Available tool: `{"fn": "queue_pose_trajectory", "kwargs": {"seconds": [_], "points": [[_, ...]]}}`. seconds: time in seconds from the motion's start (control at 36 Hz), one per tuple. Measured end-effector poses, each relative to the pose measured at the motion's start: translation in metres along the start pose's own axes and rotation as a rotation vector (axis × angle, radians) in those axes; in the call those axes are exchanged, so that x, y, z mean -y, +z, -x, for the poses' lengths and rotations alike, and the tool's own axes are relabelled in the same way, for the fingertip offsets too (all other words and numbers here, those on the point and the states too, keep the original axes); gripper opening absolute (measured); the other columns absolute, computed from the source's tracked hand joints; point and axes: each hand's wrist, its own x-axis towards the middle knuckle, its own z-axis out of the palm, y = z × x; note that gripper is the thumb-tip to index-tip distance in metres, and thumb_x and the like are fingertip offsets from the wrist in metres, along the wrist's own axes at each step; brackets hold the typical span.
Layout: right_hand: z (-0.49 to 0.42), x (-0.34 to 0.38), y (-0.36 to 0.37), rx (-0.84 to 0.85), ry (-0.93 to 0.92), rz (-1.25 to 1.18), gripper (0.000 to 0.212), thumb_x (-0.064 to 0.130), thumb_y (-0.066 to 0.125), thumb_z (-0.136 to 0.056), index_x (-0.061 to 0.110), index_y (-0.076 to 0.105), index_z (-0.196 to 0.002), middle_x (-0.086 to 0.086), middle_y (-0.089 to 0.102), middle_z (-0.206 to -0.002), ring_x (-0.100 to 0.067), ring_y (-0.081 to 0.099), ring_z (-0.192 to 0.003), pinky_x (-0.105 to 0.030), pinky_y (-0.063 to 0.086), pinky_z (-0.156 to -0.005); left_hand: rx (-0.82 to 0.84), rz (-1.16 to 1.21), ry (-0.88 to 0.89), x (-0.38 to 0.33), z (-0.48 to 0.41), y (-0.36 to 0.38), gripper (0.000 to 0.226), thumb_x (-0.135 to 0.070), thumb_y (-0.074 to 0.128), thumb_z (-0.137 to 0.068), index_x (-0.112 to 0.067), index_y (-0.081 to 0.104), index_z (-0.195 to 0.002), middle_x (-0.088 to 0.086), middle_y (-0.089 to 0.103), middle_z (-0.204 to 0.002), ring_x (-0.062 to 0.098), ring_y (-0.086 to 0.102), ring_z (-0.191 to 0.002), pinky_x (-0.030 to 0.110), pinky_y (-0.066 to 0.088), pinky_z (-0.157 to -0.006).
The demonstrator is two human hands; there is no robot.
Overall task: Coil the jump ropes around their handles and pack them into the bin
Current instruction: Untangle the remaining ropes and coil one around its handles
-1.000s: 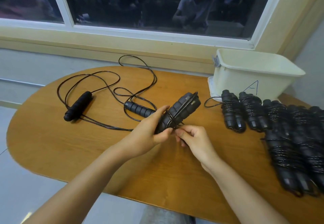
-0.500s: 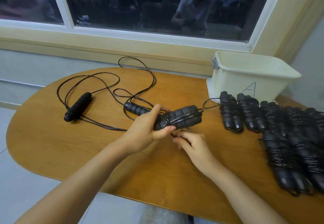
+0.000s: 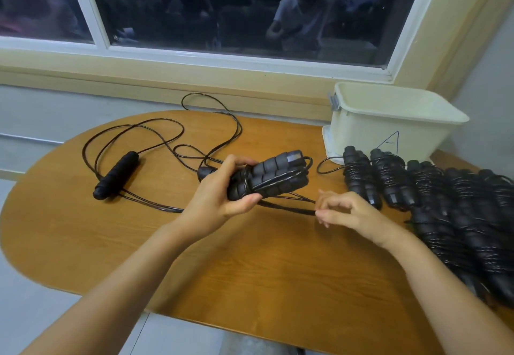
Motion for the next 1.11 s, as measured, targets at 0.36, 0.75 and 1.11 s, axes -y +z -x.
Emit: {"fn": "queue_pose_trajectory", "kwargs": {"seconds": [0.36,0.75,1.11], "points": [[0.002,0.001,-0.043,0.085,0.043,-0.308,0.036,0.051,0.07,-0.076,0.024,0.063,-0.053,0.002,0.055,-0.056,-0.017,0.051,-0.06,-0.028,0.039,-0.109,-0.03,0.061,0.052,-0.004,-0.011,0.004,0.049,-0.045,0.067,-0.08,-0.031,0.047,-0.122,-0.014,0.063,-0.115,0.016,0.065,-0.106,0.034,0.055,-0.087],[-0.036,0.026,-0.054,-0.099,0.291,0.067,0.038,0.049,0.071,-0.079,0.023,0.066,-0.053,-0.002,0.04,-0.048,-0.01,0.027,-0.045,-0.023,0.027,-0.052,0.172,-0.533,0.439,-0.026,-0.016,0.022,0.063,-0.06,0.063,-0.079,-0.02,0.047,-0.126,-0.007,0.06,-0.109,0.0,0.043,-0.094,0.013,0.029,-0.084],[-0.031,0.092,-0.015,-0.237,0.094,0.262,0.023,0.044,0.068,-0.087,0.028,0.074,-0.071,0.021,0.067,-0.066,0.005,0.063,-0.073,-0.018,0.045,-0.075,0.072,-0.99,0.358,-0.014,-0.018,0.044,0.061,-0.066,0.056,-0.076,-0.011,0.058,-0.104,-0.002,0.065,-0.082,0.017,0.059,-0.071,0.027,0.039,-0.065]]}}
